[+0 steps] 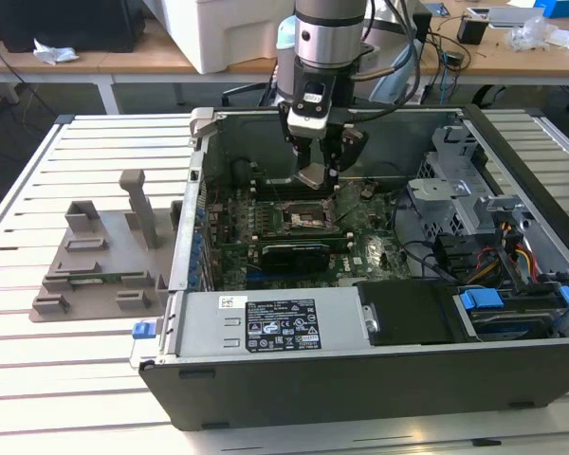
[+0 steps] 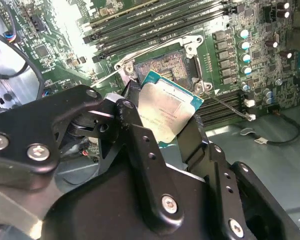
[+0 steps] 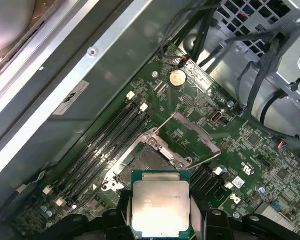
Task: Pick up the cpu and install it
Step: 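Place the cpu into insertion slot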
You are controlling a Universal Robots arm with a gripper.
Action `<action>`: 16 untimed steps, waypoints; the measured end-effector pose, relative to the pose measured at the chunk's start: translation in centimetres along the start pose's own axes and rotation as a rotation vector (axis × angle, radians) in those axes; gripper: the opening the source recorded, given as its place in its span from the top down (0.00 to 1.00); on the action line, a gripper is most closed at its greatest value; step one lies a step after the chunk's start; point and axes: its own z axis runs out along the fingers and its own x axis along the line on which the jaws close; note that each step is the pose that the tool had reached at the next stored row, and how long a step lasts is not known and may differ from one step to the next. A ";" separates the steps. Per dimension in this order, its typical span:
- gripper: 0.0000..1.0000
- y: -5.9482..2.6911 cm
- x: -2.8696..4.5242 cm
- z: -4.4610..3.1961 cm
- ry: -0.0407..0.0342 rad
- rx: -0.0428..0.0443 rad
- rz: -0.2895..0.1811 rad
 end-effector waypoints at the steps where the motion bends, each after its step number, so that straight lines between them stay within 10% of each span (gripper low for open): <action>1: 0.45 0.00 0.00 0.00 -0.0001 0.0005 0.017; 16: 0.45 0.00 0.00 0.00 -0.0012 0.0055 0.178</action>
